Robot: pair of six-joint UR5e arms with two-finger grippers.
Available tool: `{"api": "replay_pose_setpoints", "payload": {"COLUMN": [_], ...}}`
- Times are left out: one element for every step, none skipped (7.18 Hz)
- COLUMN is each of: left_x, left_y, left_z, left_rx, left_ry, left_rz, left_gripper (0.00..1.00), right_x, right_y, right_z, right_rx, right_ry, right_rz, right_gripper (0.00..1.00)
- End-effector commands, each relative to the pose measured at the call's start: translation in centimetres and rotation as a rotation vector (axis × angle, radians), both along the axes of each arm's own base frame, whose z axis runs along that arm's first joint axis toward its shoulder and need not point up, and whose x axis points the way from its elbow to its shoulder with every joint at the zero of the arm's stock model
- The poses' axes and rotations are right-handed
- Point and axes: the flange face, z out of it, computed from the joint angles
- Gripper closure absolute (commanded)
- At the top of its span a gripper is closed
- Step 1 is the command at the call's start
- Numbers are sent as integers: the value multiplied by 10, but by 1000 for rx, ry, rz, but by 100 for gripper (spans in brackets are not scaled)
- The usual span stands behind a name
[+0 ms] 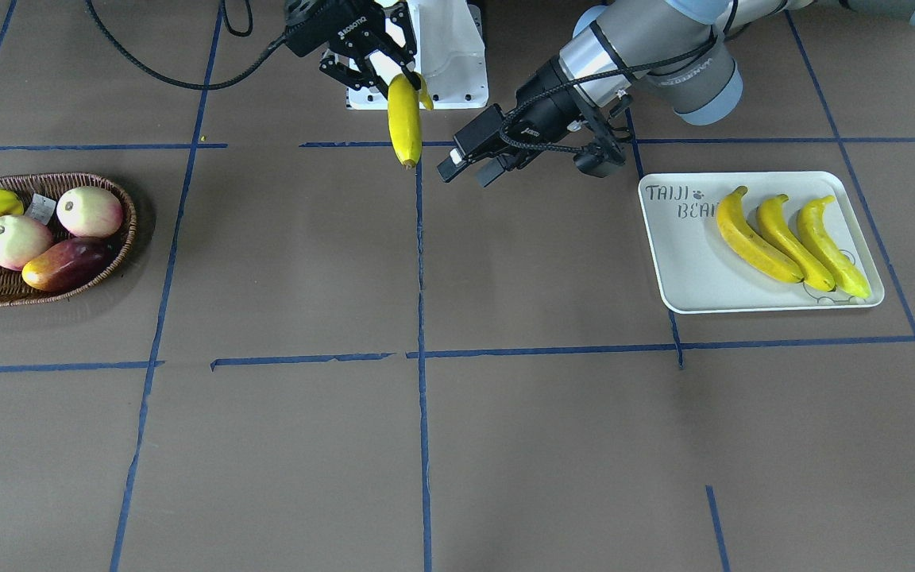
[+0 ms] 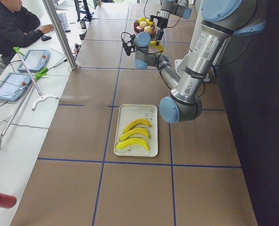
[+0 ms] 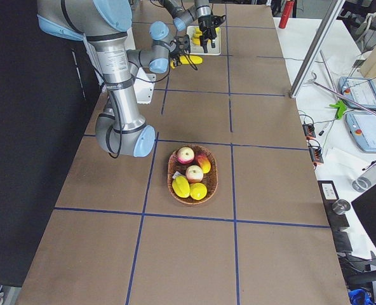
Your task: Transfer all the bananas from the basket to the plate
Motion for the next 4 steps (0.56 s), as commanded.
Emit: {"api": "replay_pose_setpoints", "payload": {"left_x": [25,33,39,39], "left_y": [31,41,51,57], "left_z": [-3,-3,-1,1], "left_rx": [47,142,224,252], "left_ry": [23,8,13,37], "left_rz": [69,87,123,158], "left_gripper": [0,0,0,0], "right_x": [-4,-4,-3,-2], "right_y": [6,5,6,5], "right_z": [-2,-2,-3,-4], "right_rx": [5,6,6,7], "right_ry": [-6,-6,-9,-12], "right_rz": [-5,-3,-3,-2], "right_gripper": [99,99,99,99]}}
